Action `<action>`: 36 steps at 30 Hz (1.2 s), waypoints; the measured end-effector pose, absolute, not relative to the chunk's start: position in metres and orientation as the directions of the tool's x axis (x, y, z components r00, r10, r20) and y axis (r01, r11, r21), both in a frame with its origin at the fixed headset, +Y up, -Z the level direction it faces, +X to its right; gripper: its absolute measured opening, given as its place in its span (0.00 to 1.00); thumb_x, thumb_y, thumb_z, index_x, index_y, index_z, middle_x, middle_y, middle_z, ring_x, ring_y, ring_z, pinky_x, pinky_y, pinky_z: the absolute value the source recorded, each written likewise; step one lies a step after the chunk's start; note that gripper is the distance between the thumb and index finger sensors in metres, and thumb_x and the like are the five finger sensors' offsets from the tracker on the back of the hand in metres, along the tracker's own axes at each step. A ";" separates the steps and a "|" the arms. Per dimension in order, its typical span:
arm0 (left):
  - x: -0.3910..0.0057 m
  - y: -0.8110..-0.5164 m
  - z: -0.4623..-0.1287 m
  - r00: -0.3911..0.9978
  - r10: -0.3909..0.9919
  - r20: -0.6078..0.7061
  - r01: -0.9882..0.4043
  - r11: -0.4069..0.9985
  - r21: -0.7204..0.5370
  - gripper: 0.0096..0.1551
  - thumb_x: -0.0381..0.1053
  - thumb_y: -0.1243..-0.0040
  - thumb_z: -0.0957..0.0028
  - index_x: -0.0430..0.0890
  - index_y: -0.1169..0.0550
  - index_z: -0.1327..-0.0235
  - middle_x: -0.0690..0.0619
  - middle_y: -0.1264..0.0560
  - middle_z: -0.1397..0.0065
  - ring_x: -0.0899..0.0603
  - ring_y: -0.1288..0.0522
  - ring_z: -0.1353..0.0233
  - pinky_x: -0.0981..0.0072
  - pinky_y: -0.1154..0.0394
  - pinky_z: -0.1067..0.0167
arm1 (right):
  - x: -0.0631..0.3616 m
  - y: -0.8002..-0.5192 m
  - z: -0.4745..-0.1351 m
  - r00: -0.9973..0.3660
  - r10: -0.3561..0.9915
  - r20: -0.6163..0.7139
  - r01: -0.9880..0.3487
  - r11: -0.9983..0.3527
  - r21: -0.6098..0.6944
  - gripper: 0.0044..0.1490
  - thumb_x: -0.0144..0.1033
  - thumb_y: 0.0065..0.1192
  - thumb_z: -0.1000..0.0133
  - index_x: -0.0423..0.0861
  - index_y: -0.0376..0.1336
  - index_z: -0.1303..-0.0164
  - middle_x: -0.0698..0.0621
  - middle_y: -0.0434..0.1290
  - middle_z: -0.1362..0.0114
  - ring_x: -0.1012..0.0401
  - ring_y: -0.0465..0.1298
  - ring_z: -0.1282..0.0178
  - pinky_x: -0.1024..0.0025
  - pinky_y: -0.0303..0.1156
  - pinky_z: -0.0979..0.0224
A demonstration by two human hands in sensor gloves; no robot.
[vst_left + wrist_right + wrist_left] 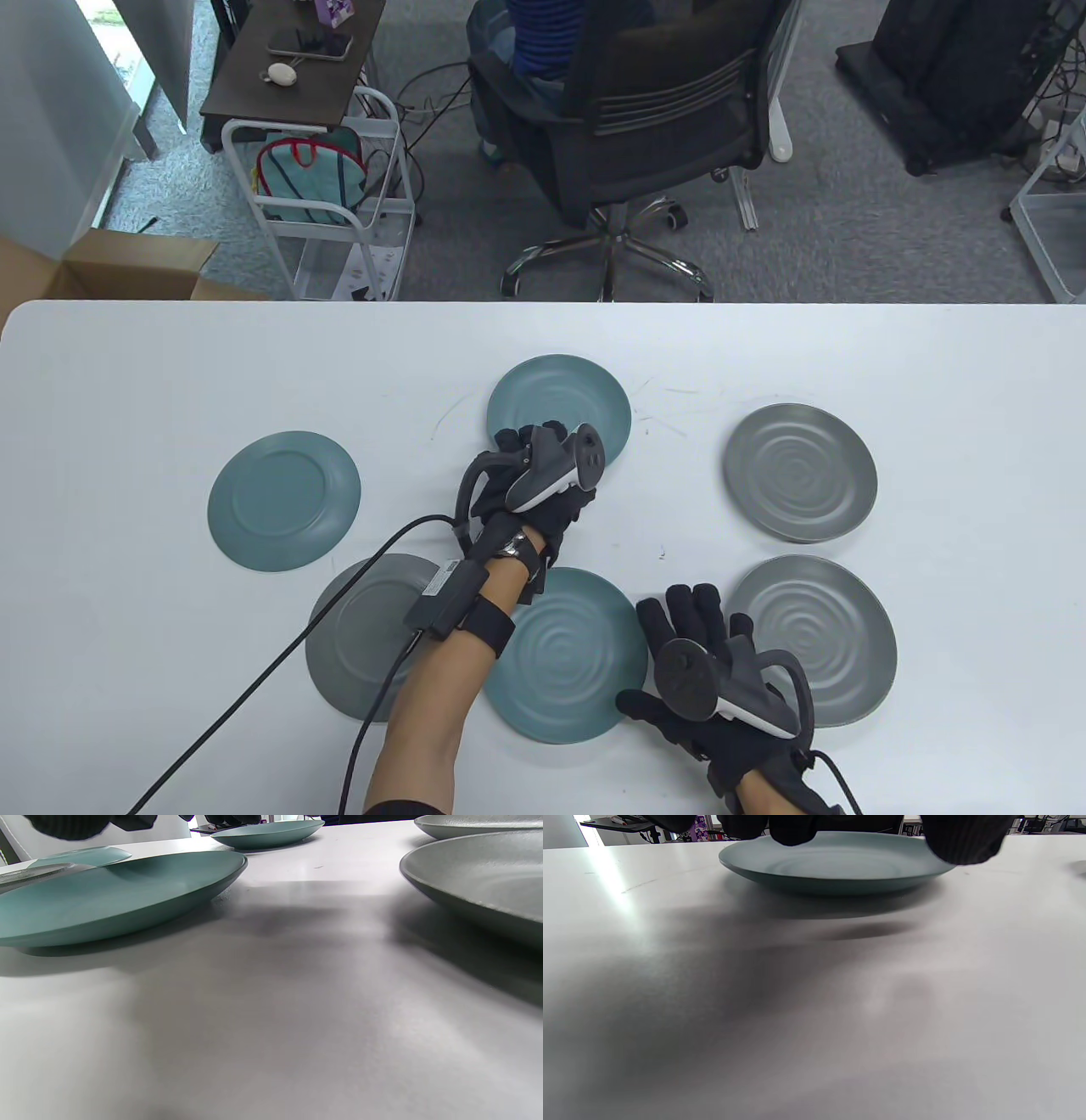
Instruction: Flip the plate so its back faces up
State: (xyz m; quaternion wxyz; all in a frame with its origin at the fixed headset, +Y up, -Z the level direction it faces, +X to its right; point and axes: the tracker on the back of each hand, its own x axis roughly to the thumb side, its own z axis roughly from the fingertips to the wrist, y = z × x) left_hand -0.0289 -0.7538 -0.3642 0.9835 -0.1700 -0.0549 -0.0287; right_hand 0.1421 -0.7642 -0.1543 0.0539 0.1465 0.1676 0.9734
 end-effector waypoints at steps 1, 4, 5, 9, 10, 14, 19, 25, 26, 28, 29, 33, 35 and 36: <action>-0.027 -0.757 -0.367 0.991 -0.044 0.126 0.084 0.938 -0.338 0.54 0.71 0.47 0.45 0.46 0.47 0.13 0.42 0.43 0.14 0.29 0.42 0.13 0.29 0.38 0.26 | 0.142 -0.764 -0.154 -0.951 0.155 0.266 -0.057 -0.938 0.342 0.63 0.71 0.47 0.48 0.47 0.32 0.14 0.36 0.34 0.12 0.38 0.34 0.14 0.29 0.40 0.20; -0.024 -0.765 -0.372 0.991 -0.053 0.127 0.094 0.935 -0.341 0.53 0.71 0.46 0.45 0.47 0.46 0.13 0.43 0.43 0.14 0.30 0.43 0.13 0.29 0.39 0.26 | 0.143 -0.764 -0.155 -0.952 0.154 0.264 -0.057 -0.938 0.341 0.63 0.71 0.47 0.48 0.47 0.32 0.14 0.36 0.34 0.12 0.38 0.34 0.14 0.29 0.40 0.20; -0.024 -0.767 -0.373 0.990 -0.054 0.130 0.096 0.934 -0.344 0.52 0.71 0.46 0.45 0.48 0.46 0.13 0.43 0.43 0.14 0.31 0.42 0.13 0.30 0.38 0.26 | 0.143 -0.764 -0.155 -0.952 0.154 0.264 -0.057 -0.938 0.341 0.63 0.71 0.47 0.48 0.47 0.32 0.14 0.36 0.34 0.12 0.38 0.35 0.14 0.29 0.40 0.20; -0.021 -0.773 -0.376 0.986 -0.089 0.138 0.131 0.934 -0.332 0.50 0.69 0.43 0.45 0.49 0.42 0.14 0.44 0.41 0.15 0.32 0.41 0.13 0.31 0.38 0.26 | 0.144 -0.764 -0.155 -0.952 0.156 0.262 -0.060 -0.938 0.341 0.63 0.71 0.47 0.48 0.47 0.32 0.14 0.36 0.35 0.12 0.38 0.35 0.14 0.29 0.40 0.20; -0.020 -0.774 -0.377 0.986 -0.096 0.139 0.137 0.935 -0.328 0.49 0.68 0.42 0.46 0.50 0.41 0.14 0.44 0.40 0.15 0.32 0.40 0.13 0.31 0.37 0.26 | 0.144 -0.764 -0.155 -0.952 0.158 0.262 -0.062 -0.938 0.341 0.63 0.71 0.47 0.48 0.47 0.32 0.14 0.36 0.34 0.12 0.38 0.35 0.14 0.29 0.40 0.20; -0.020 -0.773 -0.378 0.983 -0.119 0.142 0.158 0.938 -0.307 0.44 0.66 0.41 0.45 0.51 0.36 0.16 0.44 0.38 0.16 0.34 0.36 0.15 0.35 0.35 0.26 | 0.144 -0.764 -0.155 -0.952 0.157 0.263 -0.060 -0.938 0.342 0.63 0.71 0.47 0.48 0.47 0.32 0.14 0.36 0.35 0.12 0.38 0.35 0.14 0.29 0.40 0.20; -0.020 -0.771 -0.378 0.980 -0.134 0.149 0.173 0.938 -0.299 0.43 0.64 0.39 0.46 0.51 0.34 0.18 0.47 0.36 0.18 0.34 0.33 0.17 0.38 0.32 0.27 | 0.143 -0.764 -0.155 -0.952 0.157 0.263 -0.060 -0.937 0.344 0.63 0.71 0.47 0.48 0.47 0.32 0.14 0.36 0.34 0.12 0.38 0.35 0.14 0.29 0.40 0.20; -0.019 -0.770 -0.378 0.973 -0.149 0.177 0.192 0.947 -0.257 0.40 0.62 0.38 0.46 0.51 0.31 0.20 0.46 0.32 0.20 0.35 0.29 0.20 0.41 0.30 0.28 | 0.144 -0.764 -0.155 -0.952 0.158 0.262 -0.062 -0.938 0.342 0.63 0.71 0.47 0.48 0.47 0.33 0.14 0.36 0.35 0.12 0.38 0.35 0.14 0.29 0.40 0.20; -0.018 -0.771 -0.378 0.970 -0.158 0.183 0.200 0.950 -0.241 0.40 0.62 0.38 0.46 0.51 0.31 0.20 0.46 0.32 0.20 0.35 0.28 0.20 0.42 0.29 0.28 | 0.144 -0.764 -0.155 -0.952 0.158 0.263 -0.061 -0.938 0.342 0.63 0.71 0.47 0.48 0.47 0.33 0.14 0.36 0.35 0.12 0.38 0.35 0.14 0.29 0.40 0.20; -0.017 -0.770 -0.377 0.968 -0.165 0.188 0.206 0.952 -0.227 0.39 0.62 0.39 0.46 0.50 0.30 0.21 0.46 0.31 0.21 0.35 0.27 0.21 0.42 0.28 0.29 | 0.144 -0.764 -0.155 -0.952 0.159 0.262 -0.062 -0.938 0.342 0.63 0.71 0.47 0.48 0.47 0.32 0.14 0.36 0.35 0.12 0.38 0.35 0.14 0.29 0.40 0.20; -0.017 -0.770 -0.377 0.968 -0.164 0.190 0.205 0.953 -0.222 0.39 0.62 0.39 0.46 0.50 0.30 0.21 0.46 0.31 0.21 0.35 0.26 0.22 0.42 0.28 0.29 | 0.144 -0.764 -0.155 -0.952 0.159 0.262 -0.063 -0.938 0.341 0.63 0.71 0.47 0.48 0.47 0.32 0.14 0.36 0.35 0.12 0.38 0.35 0.14 0.29 0.40 0.20; -0.020 -0.763 -0.376 0.971 -0.132 0.199 0.175 0.961 -0.213 0.38 0.61 0.41 0.44 0.49 0.30 0.21 0.45 0.29 0.23 0.35 0.25 0.24 0.43 0.27 0.30 | 0.144 -0.764 -0.155 -0.952 0.160 0.262 -0.063 -0.937 0.343 0.63 0.71 0.47 0.48 0.47 0.33 0.14 0.36 0.35 0.12 0.38 0.35 0.14 0.29 0.40 0.20; -0.023 -0.758 -0.375 0.974 -0.106 0.201 0.148 0.966 -0.210 0.37 0.60 0.43 0.43 0.48 0.30 0.21 0.45 0.29 0.23 0.35 0.24 0.25 0.44 0.26 0.32 | 0.144 -0.764 -0.155 -0.952 0.160 0.261 -0.063 -0.937 0.344 0.63 0.71 0.47 0.48 0.47 0.33 0.14 0.36 0.35 0.12 0.38 0.35 0.14 0.29 0.40 0.20; -0.024 -0.755 -0.375 0.976 -0.084 0.201 0.128 0.968 -0.218 0.36 0.60 0.43 0.43 0.48 0.30 0.21 0.42 0.29 0.24 0.35 0.23 0.25 0.44 0.25 0.32 | 0.144 -0.764 -0.155 -0.952 0.161 0.262 -0.064 -0.937 0.344 0.63 0.71 0.47 0.48 0.47 0.32 0.14 0.36 0.35 0.12 0.38 0.35 0.14 0.29 0.40 0.20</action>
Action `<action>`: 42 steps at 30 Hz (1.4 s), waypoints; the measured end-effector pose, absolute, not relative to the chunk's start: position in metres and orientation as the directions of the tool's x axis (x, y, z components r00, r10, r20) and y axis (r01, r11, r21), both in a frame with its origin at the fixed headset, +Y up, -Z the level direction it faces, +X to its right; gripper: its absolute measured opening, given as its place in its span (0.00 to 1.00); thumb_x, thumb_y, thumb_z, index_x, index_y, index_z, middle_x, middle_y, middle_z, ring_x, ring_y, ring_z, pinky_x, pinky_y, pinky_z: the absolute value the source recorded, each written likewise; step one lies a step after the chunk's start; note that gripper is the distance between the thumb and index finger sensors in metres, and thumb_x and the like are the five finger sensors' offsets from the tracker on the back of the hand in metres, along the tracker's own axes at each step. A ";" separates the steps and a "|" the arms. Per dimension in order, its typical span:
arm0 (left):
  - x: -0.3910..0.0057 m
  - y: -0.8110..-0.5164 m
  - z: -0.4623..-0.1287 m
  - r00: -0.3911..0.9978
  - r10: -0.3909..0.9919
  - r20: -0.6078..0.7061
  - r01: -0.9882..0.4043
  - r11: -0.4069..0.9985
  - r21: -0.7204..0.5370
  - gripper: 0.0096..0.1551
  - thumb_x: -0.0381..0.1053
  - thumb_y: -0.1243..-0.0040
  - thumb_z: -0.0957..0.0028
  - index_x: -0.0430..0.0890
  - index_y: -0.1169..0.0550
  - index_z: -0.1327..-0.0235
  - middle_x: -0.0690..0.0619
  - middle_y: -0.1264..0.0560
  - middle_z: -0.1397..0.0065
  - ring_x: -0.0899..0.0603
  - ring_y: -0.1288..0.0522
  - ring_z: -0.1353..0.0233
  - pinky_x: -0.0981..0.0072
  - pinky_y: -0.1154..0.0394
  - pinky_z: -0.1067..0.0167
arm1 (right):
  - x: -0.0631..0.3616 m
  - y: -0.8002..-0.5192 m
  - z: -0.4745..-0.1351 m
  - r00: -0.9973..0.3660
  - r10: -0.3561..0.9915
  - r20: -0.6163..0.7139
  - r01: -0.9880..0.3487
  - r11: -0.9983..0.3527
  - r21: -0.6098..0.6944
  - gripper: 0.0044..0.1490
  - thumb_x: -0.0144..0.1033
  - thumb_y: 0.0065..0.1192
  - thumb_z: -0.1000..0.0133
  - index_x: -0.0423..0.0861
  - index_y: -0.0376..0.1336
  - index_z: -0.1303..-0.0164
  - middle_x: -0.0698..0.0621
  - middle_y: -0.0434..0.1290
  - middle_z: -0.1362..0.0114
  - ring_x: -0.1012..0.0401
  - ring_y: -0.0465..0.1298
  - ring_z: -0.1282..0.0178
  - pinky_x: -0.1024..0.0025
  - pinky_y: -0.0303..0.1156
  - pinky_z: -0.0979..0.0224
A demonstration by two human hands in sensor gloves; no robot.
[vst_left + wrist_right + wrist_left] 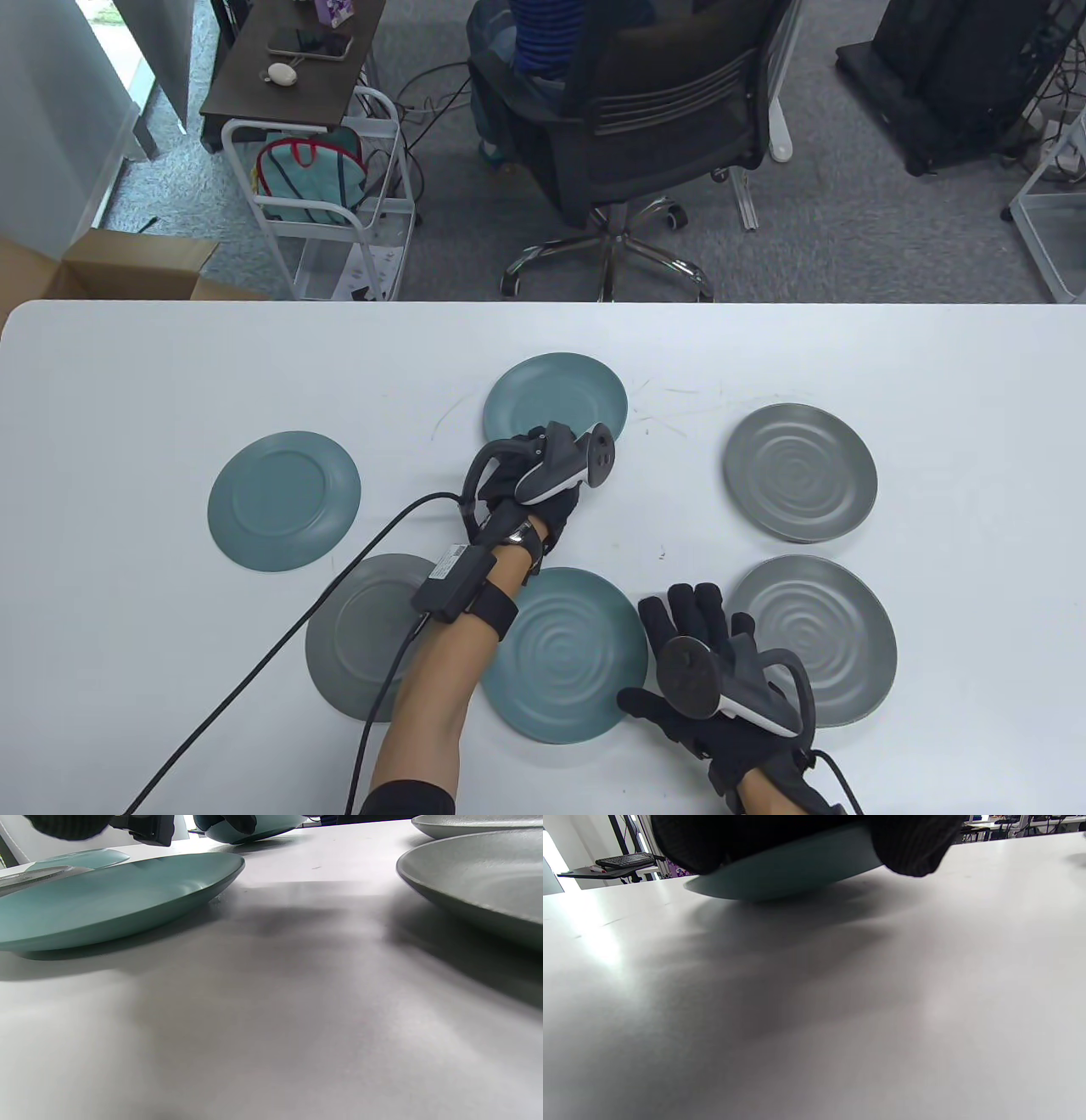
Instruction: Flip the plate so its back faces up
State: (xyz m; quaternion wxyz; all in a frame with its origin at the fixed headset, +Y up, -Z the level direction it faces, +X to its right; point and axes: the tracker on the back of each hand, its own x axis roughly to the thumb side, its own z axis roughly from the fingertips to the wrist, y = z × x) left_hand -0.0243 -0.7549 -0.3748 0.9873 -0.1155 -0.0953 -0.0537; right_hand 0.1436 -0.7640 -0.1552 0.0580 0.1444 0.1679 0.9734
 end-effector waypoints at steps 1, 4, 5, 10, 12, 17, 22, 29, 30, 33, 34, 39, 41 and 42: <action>-0.026 -0.753 -0.374 0.978 -0.068 0.200 0.113 0.968 -0.224 0.36 0.59 0.43 0.42 0.48 0.30 0.21 0.42 0.29 0.24 0.35 0.23 0.26 0.44 0.25 0.33 | 0.143 -0.764 -0.155 -0.951 0.162 0.262 -0.065 -0.937 0.344 0.63 0.71 0.47 0.48 0.47 0.33 0.14 0.36 0.35 0.12 0.38 0.35 0.14 0.29 0.40 0.20; -0.031 -0.744 -0.372 0.981 0.003 0.193 0.043 0.971 -0.234 0.35 0.58 0.44 0.42 0.46 0.30 0.22 0.42 0.28 0.25 0.34 0.21 0.28 0.44 0.23 0.35 | 0.143 -0.764 -0.155 -0.950 0.166 0.263 -0.068 -0.936 0.345 0.63 0.71 0.47 0.48 0.47 0.32 0.14 0.36 0.35 0.12 0.38 0.35 0.14 0.29 0.40 0.20; -0.033 -0.741 -0.372 0.982 0.025 0.189 0.020 0.972 -0.235 0.35 0.58 0.44 0.41 0.46 0.30 0.22 0.41 0.27 0.25 0.34 0.21 0.28 0.44 0.23 0.35 | 0.143 -0.764 -0.155 -0.950 0.166 0.265 -0.068 -0.936 0.345 0.63 0.71 0.47 0.48 0.47 0.32 0.14 0.36 0.35 0.12 0.38 0.35 0.14 0.29 0.40 0.20; -0.045 -0.726 -0.366 0.975 0.128 0.181 -0.082 0.966 -0.246 0.34 0.57 0.45 0.41 0.46 0.29 0.22 0.41 0.26 0.27 0.34 0.20 0.30 0.45 0.22 0.37 | 0.143 -0.765 -0.155 -0.948 0.174 0.265 -0.073 -0.934 0.350 0.63 0.71 0.47 0.48 0.47 0.32 0.14 0.36 0.35 0.12 0.38 0.35 0.14 0.29 0.40 0.20; -0.051 -0.719 -0.364 0.968 0.178 0.175 -0.131 0.959 -0.250 0.34 0.57 0.46 0.41 0.46 0.29 0.23 0.41 0.25 0.28 0.34 0.19 0.31 0.46 0.21 0.38 | 0.144 -0.766 -0.156 -0.949 0.175 0.264 -0.073 -0.932 0.355 0.63 0.71 0.47 0.48 0.47 0.32 0.14 0.36 0.35 0.12 0.38 0.35 0.14 0.29 0.40 0.20; -0.071 -0.702 -0.361 0.923 0.361 0.135 -0.318 0.911 -0.265 0.33 0.57 0.46 0.41 0.45 0.28 0.24 0.41 0.24 0.30 0.35 0.17 0.34 0.48 0.19 0.41 | 0.144 -0.766 -0.156 -0.948 0.178 0.265 -0.074 -0.930 0.360 0.63 0.71 0.47 0.48 0.47 0.32 0.14 0.36 0.34 0.12 0.38 0.35 0.14 0.29 0.40 0.20; -0.097 -0.693 -0.361 0.811 0.583 0.046 -0.549 0.786 -0.284 0.33 0.56 0.47 0.40 0.44 0.28 0.24 0.41 0.23 0.31 0.36 0.16 0.36 0.49 0.18 0.43 | 0.143 -0.766 -0.155 -0.947 0.178 0.268 -0.074 -0.930 0.359 0.63 0.71 0.47 0.48 0.47 0.32 0.14 0.36 0.35 0.12 0.38 0.35 0.14 0.29 0.40 0.20; -0.127 -0.697 -0.364 0.582 0.807 -0.096 -0.797 0.543 -0.264 0.32 0.55 0.48 0.39 0.42 0.28 0.25 0.42 0.22 0.33 0.37 0.14 0.39 0.51 0.17 0.45 | 0.142 -0.767 -0.155 -0.946 0.181 0.269 -0.074 -0.928 0.364 0.63 0.71 0.47 0.48 0.47 0.32 0.14 0.36 0.35 0.12 0.38 0.35 0.14 0.29 0.40 0.20; -0.130 -0.699 -0.364 0.559 0.822 -0.112 -0.815 0.519 -0.257 0.31 0.55 0.48 0.39 0.42 0.27 0.26 0.42 0.22 0.34 0.38 0.13 0.40 0.52 0.16 0.46 | 0.142 -0.767 -0.155 -0.946 0.181 0.270 -0.074 -0.929 0.364 0.63 0.71 0.47 0.48 0.47 0.32 0.14 0.36 0.35 0.12 0.38 0.35 0.14 0.29 0.40 0.20; -0.140 -0.707 -0.366 0.462 0.869 -0.178 -0.878 0.420 -0.229 0.31 0.55 0.48 0.39 0.40 0.27 0.27 0.43 0.21 0.35 0.39 0.12 0.42 0.54 0.15 0.48 | 0.141 -0.766 -0.155 -0.945 0.182 0.271 -0.075 -0.930 0.361 0.63 0.71 0.47 0.48 0.47 0.32 0.14 0.36 0.34 0.12 0.38 0.35 0.14 0.29 0.40 0.20; -0.143 -0.711 -0.367 0.430 0.879 -0.205 -0.896 0.388 -0.217 0.32 0.54 0.48 0.39 0.39 0.27 0.27 0.44 0.20 0.36 0.40 0.11 0.43 0.55 0.15 0.48 | 0.141 -0.766 -0.155 -0.945 0.182 0.272 -0.075 -0.929 0.361 0.63 0.71 0.47 0.48 0.47 0.32 0.14 0.36 0.35 0.12 0.38 0.35 0.14 0.29 0.40 0.20; -0.155 -0.730 -0.370 0.335 0.894 -0.298 -0.940 0.295 -0.171 0.32 0.55 0.47 0.39 0.36 0.27 0.29 0.47 0.19 0.40 0.43 0.10 0.48 0.58 0.14 0.52 | 0.141 -0.767 -0.155 -0.945 0.182 0.272 -0.074 -0.928 0.364 0.63 0.71 0.47 0.48 0.47 0.32 0.14 0.36 0.34 0.12 0.38 0.35 0.14 0.29 0.40 0.20; -0.157 -0.737 -0.370 0.325 0.886 -0.332 -0.945 0.287 -0.159 0.33 0.55 0.47 0.39 0.35 0.27 0.29 0.47 0.18 0.41 0.44 0.09 0.49 0.59 0.13 0.53 | 0.141 -0.766 -0.155 -0.945 0.182 0.272 -0.074 -0.929 0.362 0.63 0.71 0.47 0.48 0.47 0.32 0.14 0.36 0.34 0.12 0.38 0.35 0.14 0.29 0.40 0.20; -0.159 -0.742 -0.371 0.329 0.877 -0.350 -0.944 0.294 -0.151 0.33 0.55 0.47 0.39 0.35 0.27 0.29 0.47 0.18 0.41 0.44 0.09 0.50 0.59 0.13 0.54 | 0.141 -0.766 -0.155 -0.945 0.183 0.272 -0.076 -0.929 0.363 0.63 0.71 0.47 0.48 0.47 0.32 0.14 0.36 0.34 0.12 0.38 0.35 0.14 0.29 0.40 0.20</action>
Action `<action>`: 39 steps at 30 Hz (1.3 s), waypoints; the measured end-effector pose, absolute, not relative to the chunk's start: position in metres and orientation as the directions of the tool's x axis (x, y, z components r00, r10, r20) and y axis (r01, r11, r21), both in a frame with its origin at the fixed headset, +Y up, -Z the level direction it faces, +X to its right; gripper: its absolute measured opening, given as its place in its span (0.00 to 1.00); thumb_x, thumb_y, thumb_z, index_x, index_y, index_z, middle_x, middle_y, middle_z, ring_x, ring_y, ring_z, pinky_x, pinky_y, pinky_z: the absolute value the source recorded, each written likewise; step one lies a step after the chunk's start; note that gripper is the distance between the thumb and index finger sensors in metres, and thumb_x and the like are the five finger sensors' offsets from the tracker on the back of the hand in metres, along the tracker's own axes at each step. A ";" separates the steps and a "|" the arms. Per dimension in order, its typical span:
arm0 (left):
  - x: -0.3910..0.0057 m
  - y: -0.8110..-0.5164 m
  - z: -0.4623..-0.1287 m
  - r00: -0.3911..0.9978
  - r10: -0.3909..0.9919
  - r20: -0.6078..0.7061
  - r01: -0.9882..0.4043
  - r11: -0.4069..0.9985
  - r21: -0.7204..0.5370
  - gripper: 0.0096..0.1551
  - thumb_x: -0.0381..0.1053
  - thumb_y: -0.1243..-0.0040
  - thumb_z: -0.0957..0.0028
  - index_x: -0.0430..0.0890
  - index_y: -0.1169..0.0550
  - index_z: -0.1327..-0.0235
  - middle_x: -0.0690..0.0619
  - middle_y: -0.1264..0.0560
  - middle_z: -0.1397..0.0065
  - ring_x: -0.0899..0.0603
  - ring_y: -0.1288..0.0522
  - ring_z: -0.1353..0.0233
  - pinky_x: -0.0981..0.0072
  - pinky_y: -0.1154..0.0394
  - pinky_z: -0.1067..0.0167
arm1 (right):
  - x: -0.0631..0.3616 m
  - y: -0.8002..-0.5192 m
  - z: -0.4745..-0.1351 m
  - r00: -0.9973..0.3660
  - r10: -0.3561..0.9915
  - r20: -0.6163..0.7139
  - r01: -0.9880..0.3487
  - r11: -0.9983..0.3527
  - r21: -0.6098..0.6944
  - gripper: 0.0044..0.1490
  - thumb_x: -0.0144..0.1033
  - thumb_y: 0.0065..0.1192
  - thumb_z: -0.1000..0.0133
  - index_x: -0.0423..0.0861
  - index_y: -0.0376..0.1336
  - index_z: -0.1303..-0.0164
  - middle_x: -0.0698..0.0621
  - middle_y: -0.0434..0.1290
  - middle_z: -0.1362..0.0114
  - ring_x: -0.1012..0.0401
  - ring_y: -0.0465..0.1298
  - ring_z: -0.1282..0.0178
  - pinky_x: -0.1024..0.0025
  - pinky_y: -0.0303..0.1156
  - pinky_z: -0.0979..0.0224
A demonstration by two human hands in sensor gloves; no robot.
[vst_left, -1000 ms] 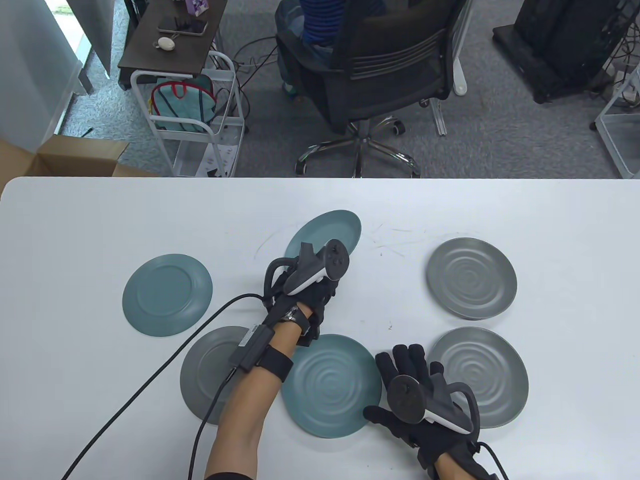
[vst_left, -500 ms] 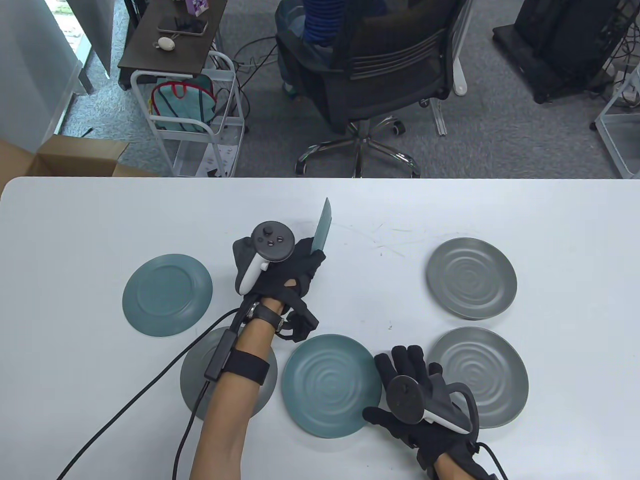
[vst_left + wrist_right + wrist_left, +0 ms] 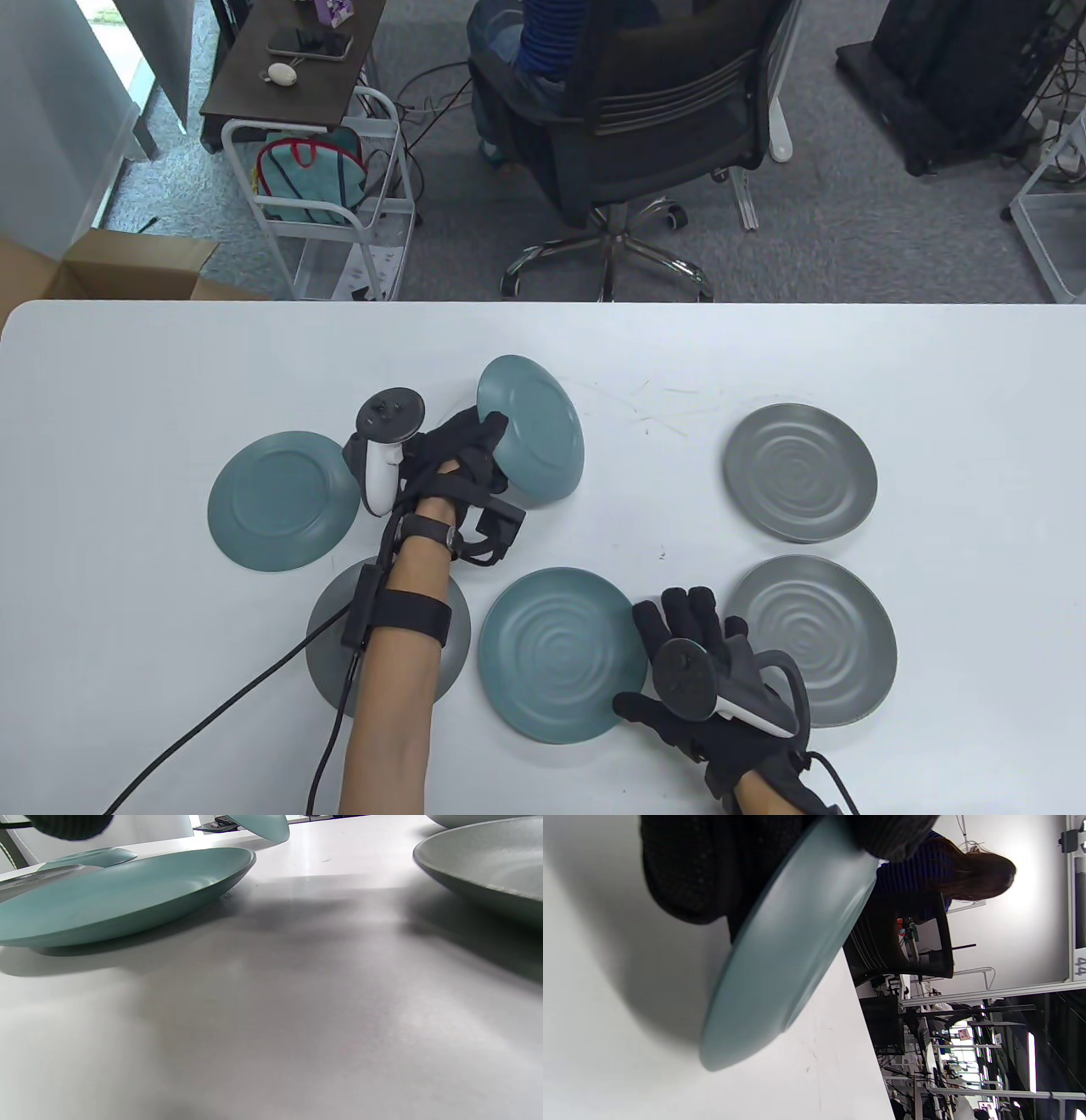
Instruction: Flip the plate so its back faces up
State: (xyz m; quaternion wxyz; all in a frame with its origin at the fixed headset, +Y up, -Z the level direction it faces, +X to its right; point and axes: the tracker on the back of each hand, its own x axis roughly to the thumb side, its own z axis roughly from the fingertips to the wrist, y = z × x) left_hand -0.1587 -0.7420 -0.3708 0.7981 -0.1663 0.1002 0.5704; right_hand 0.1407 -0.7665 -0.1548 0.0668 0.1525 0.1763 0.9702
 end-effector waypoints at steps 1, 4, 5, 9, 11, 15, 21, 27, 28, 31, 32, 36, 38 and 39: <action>-0.159 -0.744 -0.371 0.333 0.871 -0.361 -0.943 0.299 -0.147 0.34 0.55 0.47 0.39 0.34 0.27 0.29 0.47 0.18 0.41 0.44 0.09 0.51 0.60 0.13 0.54 | 0.141 -0.766 -0.155 -0.945 0.184 0.272 -0.076 -0.929 0.362 0.63 0.71 0.47 0.48 0.47 0.32 0.14 0.36 0.35 0.12 0.38 0.35 0.14 0.29 0.40 0.20; -0.160 -0.755 -0.372 0.360 0.843 -0.400 -0.933 0.331 -0.143 0.35 0.56 0.47 0.40 0.33 0.27 0.29 0.47 0.18 0.43 0.44 0.09 0.53 0.60 0.13 0.56 | 0.141 -0.767 -0.155 -0.945 0.183 0.271 -0.075 -0.928 0.365 0.63 0.71 0.47 0.48 0.47 0.32 0.14 0.36 0.34 0.12 0.38 0.35 0.14 0.29 0.40 0.20; -0.160 -0.758 -0.373 0.370 0.835 -0.408 -0.929 0.340 -0.145 0.35 0.56 0.47 0.40 0.33 0.27 0.30 0.47 0.18 0.43 0.45 0.09 0.53 0.61 0.13 0.56 | 0.141 -0.767 -0.155 -0.945 0.184 0.271 -0.076 -0.928 0.365 0.63 0.71 0.47 0.48 0.47 0.32 0.14 0.36 0.34 0.12 0.38 0.35 0.14 0.29 0.40 0.20; -0.158 -0.767 -0.375 0.399 0.804 -0.441 -0.916 0.373 -0.147 0.36 0.57 0.47 0.40 0.32 0.26 0.30 0.47 0.17 0.45 0.45 0.08 0.55 0.61 0.13 0.58 | 0.141 -0.766 -0.155 -0.946 0.183 0.269 -0.076 -0.928 0.366 0.63 0.71 0.47 0.48 0.47 0.32 0.14 0.36 0.35 0.12 0.38 0.35 0.14 0.29 0.40 0.20; -0.157 -0.770 -0.376 0.428 0.783 -0.452 -0.902 0.405 -0.151 0.36 0.57 0.47 0.40 0.32 0.26 0.30 0.47 0.17 0.45 0.45 0.08 0.57 0.61 0.13 0.59 | 0.141 -0.766 -0.155 -0.946 0.183 0.269 -0.077 -0.928 0.364 0.63 0.71 0.47 0.48 0.47 0.32 0.14 0.36 0.34 0.12 0.38 0.35 0.14 0.29 0.40 0.20; -0.156 -0.775 -0.377 0.480 0.735 -0.478 -0.870 0.471 -0.149 0.36 0.57 0.46 0.40 0.32 0.26 0.31 0.47 0.17 0.47 0.45 0.08 0.59 0.62 0.13 0.60 | 0.141 -0.766 -0.155 -0.946 0.183 0.268 -0.078 -0.930 0.360 0.63 0.71 0.47 0.48 0.47 0.32 0.14 0.36 0.35 0.12 0.38 0.35 0.14 0.29 0.40 0.20; -0.155 -0.780 -0.378 0.573 0.653 -0.496 -0.799 0.579 -0.161 0.37 0.58 0.46 0.40 0.31 0.26 0.31 0.46 0.16 0.48 0.45 0.08 0.60 0.62 0.13 0.61 | 0.141 -0.766 -0.155 -0.946 0.183 0.267 -0.078 -0.930 0.360 0.63 0.71 0.47 0.48 0.47 0.32 0.14 0.36 0.34 0.12 0.38 0.35 0.14 0.29 0.40 0.20; -0.151 -0.776 -0.379 0.657 0.578 -0.483 -0.719 0.673 -0.173 0.37 0.58 0.47 0.40 0.31 0.25 0.31 0.45 0.16 0.49 0.45 0.08 0.60 0.62 0.13 0.62 | 0.140 -0.766 -0.155 -0.946 0.180 0.268 -0.075 -0.930 0.361 0.63 0.71 0.47 0.48 0.47 0.32 0.14 0.36 0.35 0.12 0.38 0.35 0.14 0.29 0.40 0.20; -0.150 -0.775 -0.379 0.672 0.564 -0.480 -0.703 0.688 -0.177 0.37 0.58 0.47 0.41 0.31 0.25 0.31 0.46 0.16 0.49 0.45 0.08 0.61 0.63 0.13 0.62 | 0.140 -0.766 -0.155 -0.946 0.180 0.268 -0.075 -0.930 0.360 0.63 0.71 0.47 0.48 0.47 0.32 0.14 0.36 0.35 0.12 0.38 0.35 0.14 0.29 0.40 0.20; -0.149 -0.774 -0.379 0.689 0.543 -0.479 -0.683 0.707 -0.181 0.37 0.58 0.47 0.41 0.31 0.25 0.31 0.46 0.16 0.50 0.46 0.08 0.61 0.63 0.14 0.63 | 0.140 -0.766 -0.155 -0.946 0.178 0.270 -0.073 -0.930 0.360 0.63 0.71 0.47 0.48 0.47 0.33 0.14 0.36 0.35 0.12 0.38 0.35 0.14 0.29 0.40 0.20; -0.149 -0.774 -0.380 0.701 0.532 -0.475 -0.670 0.719 -0.184 0.37 0.58 0.47 0.41 0.31 0.25 0.31 0.46 0.16 0.50 0.46 0.08 0.62 0.63 0.13 0.63 | 0.140 -0.766 -0.155 -0.946 0.178 0.270 -0.072 -0.930 0.360 0.63 0.71 0.47 0.48 0.46 0.33 0.14 0.36 0.35 0.12 0.38 0.35 0.14 0.29 0.40 0.20; -0.145 -0.772 -0.380 0.760 0.463 -0.456 -0.593 0.781 -0.196 0.37 0.58 0.46 0.41 0.32 0.24 0.32 0.47 0.15 0.51 0.47 0.08 0.64 0.64 0.13 0.65 | 0.139 -0.766 -0.154 -0.946 0.176 0.272 -0.071 -0.932 0.356 0.63 0.71 0.47 0.48 0.47 0.33 0.14 0.36 0.35 0.12 0.38 0.35 0.14 0.29 0.40 0.20; -0.143 -0.771 -0.381 0.771 0.446 -0.453 -0.576 0.793 -0.198 0.37 0.58 0.45 0.41 0.32 0.24 0.32 0.48 0.15 0.51 0.48 0.08 0.64 0.64 0.14 0.65 | 0.139 -0.766 -0.154 -0.945 0.178 0.273 -0.073 -0.932 0.356 0.63 0.71 0.47 0.48 0.47 0.32 0.14 0.36 0.35 0.12 0.38 0.35 0.14 0.29 0.40 0.20; -0.142 -0.771 -0.381 0.783 0.431 -0.447 -0.559 0.803 -0.204 0.37 0.58 0.45 0.41 0.32 0.24 0.33 0.48 0.15 0.51 0.48 0.08 0.64 0.64 0.14 0.65 | 0.139 -0.766 -0.154 -0.945 0.179 0.273 -0.074 -0.932 0.355 0.63 0.71 0.47 0.48 0.47 0.32 0.14 0.36 0.35 0.12 0.38 0.35 0.14 0.29 0.40 0.20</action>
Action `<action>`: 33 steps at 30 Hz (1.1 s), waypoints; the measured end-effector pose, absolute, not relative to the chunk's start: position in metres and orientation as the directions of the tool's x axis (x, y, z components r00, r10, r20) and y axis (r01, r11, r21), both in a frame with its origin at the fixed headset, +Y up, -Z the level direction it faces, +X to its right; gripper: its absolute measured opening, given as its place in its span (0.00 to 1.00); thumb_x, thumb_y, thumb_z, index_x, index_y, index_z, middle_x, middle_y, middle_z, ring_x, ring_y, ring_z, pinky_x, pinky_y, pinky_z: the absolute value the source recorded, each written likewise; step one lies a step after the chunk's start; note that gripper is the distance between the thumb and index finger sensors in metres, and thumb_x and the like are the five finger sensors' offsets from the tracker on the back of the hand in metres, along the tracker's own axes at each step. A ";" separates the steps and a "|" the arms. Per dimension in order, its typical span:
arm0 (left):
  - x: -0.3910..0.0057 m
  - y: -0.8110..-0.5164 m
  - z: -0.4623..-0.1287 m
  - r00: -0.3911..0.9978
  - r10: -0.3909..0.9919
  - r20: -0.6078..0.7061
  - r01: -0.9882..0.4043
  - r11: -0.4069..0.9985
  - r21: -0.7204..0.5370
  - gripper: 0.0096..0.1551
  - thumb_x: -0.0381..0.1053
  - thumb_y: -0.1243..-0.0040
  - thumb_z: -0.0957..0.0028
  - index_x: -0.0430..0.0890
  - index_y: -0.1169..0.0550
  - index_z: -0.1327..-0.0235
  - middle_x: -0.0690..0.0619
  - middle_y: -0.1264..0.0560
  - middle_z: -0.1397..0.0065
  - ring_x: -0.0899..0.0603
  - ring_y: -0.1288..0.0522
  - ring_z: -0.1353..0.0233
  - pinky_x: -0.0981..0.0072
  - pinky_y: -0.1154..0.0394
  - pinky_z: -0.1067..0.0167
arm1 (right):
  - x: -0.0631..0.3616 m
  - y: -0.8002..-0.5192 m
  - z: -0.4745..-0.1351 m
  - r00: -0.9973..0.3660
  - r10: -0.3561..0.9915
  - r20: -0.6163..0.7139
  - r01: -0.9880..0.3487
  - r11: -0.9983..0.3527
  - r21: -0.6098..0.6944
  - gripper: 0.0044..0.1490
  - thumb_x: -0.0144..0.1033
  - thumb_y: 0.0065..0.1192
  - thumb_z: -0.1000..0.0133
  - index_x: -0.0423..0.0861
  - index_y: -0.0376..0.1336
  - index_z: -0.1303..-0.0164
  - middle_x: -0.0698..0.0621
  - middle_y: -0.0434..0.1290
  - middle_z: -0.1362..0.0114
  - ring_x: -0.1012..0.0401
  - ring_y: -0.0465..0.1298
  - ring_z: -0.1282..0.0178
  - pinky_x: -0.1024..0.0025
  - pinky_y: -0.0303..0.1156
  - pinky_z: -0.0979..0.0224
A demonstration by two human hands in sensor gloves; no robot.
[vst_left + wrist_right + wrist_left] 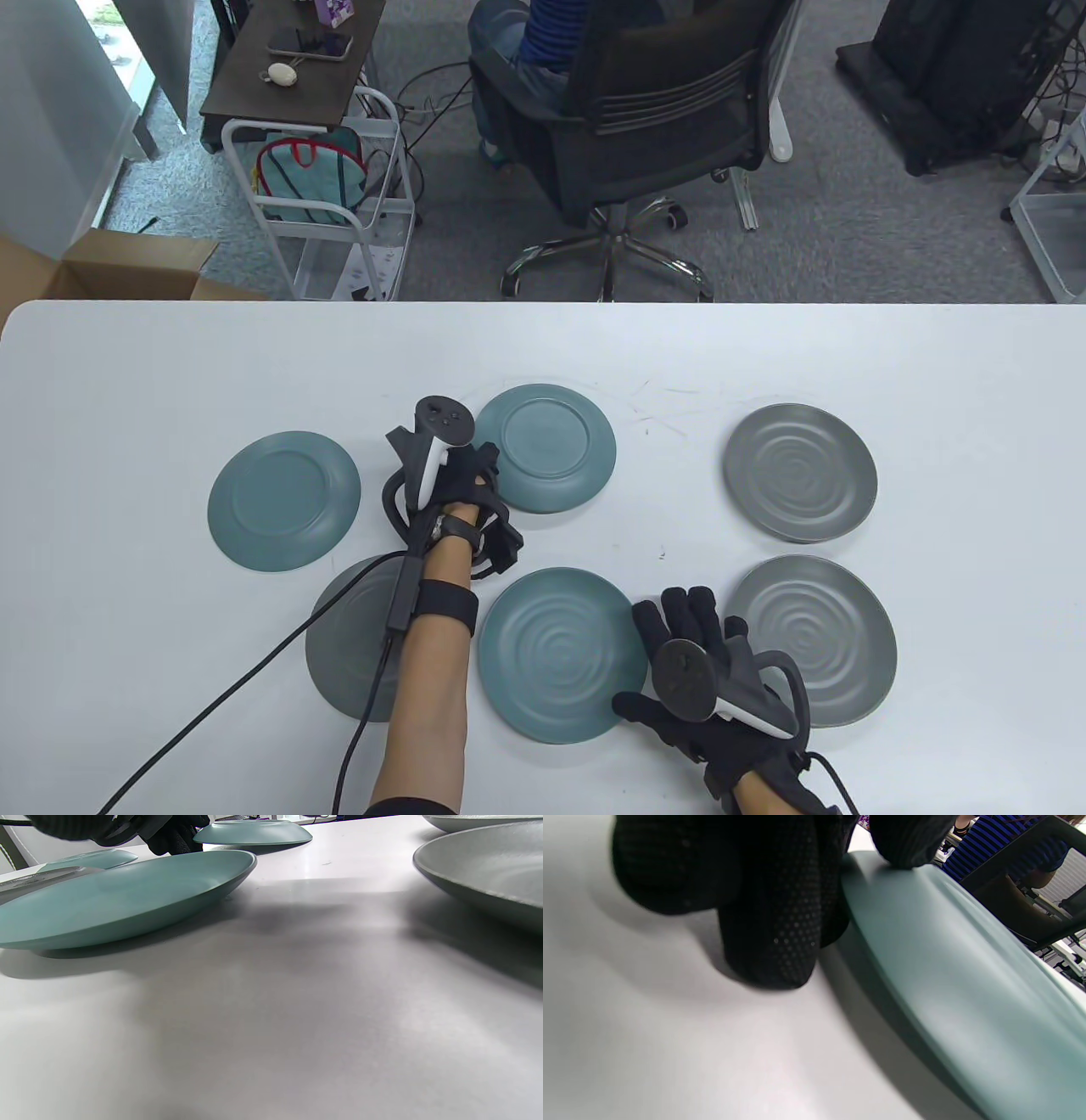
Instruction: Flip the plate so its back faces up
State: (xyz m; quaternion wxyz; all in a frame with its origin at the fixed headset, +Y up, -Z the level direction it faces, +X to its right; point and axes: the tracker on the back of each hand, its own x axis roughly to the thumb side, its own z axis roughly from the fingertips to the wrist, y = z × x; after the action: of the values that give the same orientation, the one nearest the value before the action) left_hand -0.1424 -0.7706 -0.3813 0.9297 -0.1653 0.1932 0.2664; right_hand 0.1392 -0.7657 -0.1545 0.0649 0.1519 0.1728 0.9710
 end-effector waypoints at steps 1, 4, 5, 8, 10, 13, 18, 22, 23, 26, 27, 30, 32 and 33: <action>-0.142 -0.770 -0.381 0.787 0.425 -0.446 -0.553 0.807 -0.206 0.36 0.58 0.45 0.41 0.32 0.24 0.33 0.48 0.16 0.51 0.48 0.08 0.64 0.64 0.14 0.65 | 0.139 -0.766 -0.155 -0.945 0.178 0.273 -0.072 -0.932 0.356 0.63 0.71 0.47 0.48 0.47 0.32 0.14 0.36 0.35 0.12 0.38 0.35 0.14 0.29 0.40 0.20; -0.140 -0.769 -0.382 0.805 0.400 -0.438 -0.526 0.822 -0.216 0.36 0.58 0.45 0.41 0.32 0.24 0.33 0.48 0.15 0.51 0.48 0.08 0.65 0.65 0.14 0.65 | 0.139 -0.766 -0.155 -0.946 0.176 0.273 -0.071 -0.932 0.356 0.63 0.71 0.47 0.48 0.47 0.32 0.14 0.36 0.35 0.12 0.38 0.35 0.14 0.29 0.40 0.20; -0.139 -0.769 -0.382 0.810 0.394 -0.435 -0.520 0.825 -0.221 0.36 0.58 0.45 0.41 0.33 0.24 0.32 0.48 0.16 0.51 0.48 0.08 0.64 0.64 0.14 0.65 | 0.139 -0.766 -0.154 -0.946 0.176 0.273 -0.071 -0.932 0.355 0.63 0.71 0.47 0.48 0.47 0.33 0.14 0.36 0.35 0.12 0.38 0.35 0.14 0.29 0.40 0.20; -0.139 -0.767 -0.382 0.825 0.371 -0.427 -0.496 0.838 -0.230 0.36 0.58 0.45 0.41 0.33 0.24 0.32 0.48 0.16 0.51 0.48 0.08 0.64 0.64 0.14 0.65 | 0.139 -0.766 -0.154 -0.946 0.174 0.273 -0.069 -0.932 0.355 0.63 0.71 0.47 0.48 0.47 0.33 0.14 0.36 0.35 0.12 0.38 0.35 0.14 0.29 0.40 0.20; -0.140 -0.767 -0.383 0.835 0.355 -0.420 -0.478 0.846 -0.236 0.36 0.58 0.45 0.41 0.33 0.24 0.32 0.47 0.16 0.50 0.47 0.08 0.64 0.64 0.14 0.65 | 0.139 -0.765 -0.154 -0.946 0.173 0.273 -0.069 -0.933 0.354 0.63 0.71 0.47 0.48 0.47 0.33 0.14 0.36 0.35 0.12 0.38 0.35 0.14 0.29 0.40 0.20; -0.140 -0.765 -0.382 0.845 0.354 -0.401 -0.470 0.849 -0.241 0.36 0.58 0.45 0.41 0.33 0.25 0.31 0.47 0.16 0.49 0.47 0.08 0.62 0.63 0.14 0.64 | 0.139 -0.765 -0.154 -0.947 0.170 0.273 -0.066 -0.933 0.353 0.62 0.71 0.47 0.48 0.47 0.33 0.14 0.36 0.35 0.12 0.38 0.35 0.14 0.29 0.40 0.20; -0.138 -0.752 -0.377 0.887 0.329 -0.324 -0.417 0.872 -0.257 0.37 0.59 0.46 0.41 0.34 0.27 0.29 0.46 0.17 0.44 0.43 0.09 0.56 0.59 0.15 0.59 | 0.139 -0.765 -0.154 -0.949 0.165 0.269 -0.063 -0.934 0.351 0.63 0.71 0.47 0.48 0.47 0.33 0.14 0.36 0.35 0.12 0.38 0.35 0.14 0.29 0.40 0.20; -0.136 -0.733 -0.368 0.944 0.255 -0.210 -0.304 0.919 -0.251 0.43 0.64 0.47 0.41 0.36 0.32 0.23 0.44 0.21 0.35 0.38 0.12 0.46 0.52 0.17 0.49 | 0.139 -0.764 -0.154 -0.950 0.161 0.268 -0.062 -0.938 0.342 0.63 0.71 0.47 0.48 0.47 0.33 0.14 0.36 0.35 0.12 0.38 0.35 0.14 0.29 0.40 0.20; -0.135 -0.728 -0.365 0.958 0.226 -0.178 -0.266 0.930 -0.252 0.44 0.65 0.48 0.41 0.37 0.32 0.22 0.43 0.22 0.33 0.37 0.13 0.43 0.50 0.18 0.47 | 0.139 -0.765 -0.154 -0.950 0.159 0.268 -0.061 -0.938 0.341 0.63 0.71 0.47 0.48 0.47 0.33 0.14 0.36 0.35 0.12 0.38 0.35 0.14 0.29 0.40 0.20; -0.134 -0.714 -0.350 0.984 0.156 -0.084 -0.172 0.956 -0.240 0.48 0.68 0.51 0.41 0.38 0.36 0.18 0.41 0.27 0.26 0.32 0.19 0.32 0.43 0.22 0.39 | 0.139 -0.764 -0.154 -0.951 0.154 0.268 -0.057 -0.939 0.338 0.62 0.71 0.47 0.48 0.47 0.33 0.14 0.36 0.35 0.12 0.38 0.35 0.14 0.29 0.40 0.20; -0.134 -0.710 -0.345 0.989 0.137 -0.054 -0.145 0.963 -0.228 0.48 0.69 0.52 0.41 0.39 0.37 0.17 0.40 0.29 0.25 0.32 0.20 0.30 0.42 0.23 0.38 | 0.139 -0.764 -0.154 -0.951 0.153 0.267 -0.057 -0.940 0.336 0.63 0.71 0.47 0.48 0.47 0.33 0.14 0.36 0.35 0.12 0.38 0.35 0.14 0.29 0.40 0.20; -0.135 -0.701 -0.325 0.998 0.060 0.032 -0.053 0.979 -0.196 0.49 0.70 0.53 0.41 0.40 0.39 0.15 0.39 0.33 0.21 0.29 0.26 0.24 0.37 0.28 0.33 | 0.139 -0.764 -0.154 -0.953 0.146 0.267 -0.052 -0.942 0.331 0.63 0.71 0.47 0.48 0.47 0.33 0.14 0.36 0.35 0.12 0.38 0.35 0.14 0.29 0.40 0.20; -0.138 -0.697 -0.312 0.997 0.017 0.075 -0.003 0.984 -0.178 0.50 0.71 0.54 0.41 0.41 0.41 0.14 0.39 0.35 0.19 0.28 0.31 0.20 0.33 0.32 0.30 | 0.139 -0.764 -0.154 -0.953 0.144 0.266 -0.051 -0.943 0.328 0.62 0.71 0.47 0.48 0.47 0.33 0.14 0.36 0.35 0.12 0.38 0.35 0.14 0.29 0.40 0.20; -0.140 -0.695 -0.303 0.994 -0.008 0.105 0.025 0.985 -0.169 0.51 0.72 0.54 0.41 0.42 0.43 0.13 0.39 0.37 0.18 0.27 0.33 0.19 0.32 0.33 0.29 | 0.139 -0.763 -0.154 -0.953 0.143 0.265 -0.051 -0.944 0.326 0.62 0.71 0.47 0.48 0.47 0.33 0.14 0.36 0.35 0.12 0.38 0.35 0.14 0.29 0.40 0.20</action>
State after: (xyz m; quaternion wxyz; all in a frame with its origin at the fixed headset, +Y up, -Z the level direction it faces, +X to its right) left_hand -0.1403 -0.6949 -0.3028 0.9949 -0.0856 -0.0519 -0.0082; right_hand 0.1387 -0.7635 -0.1538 0.0496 0.1442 0.1600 0.9753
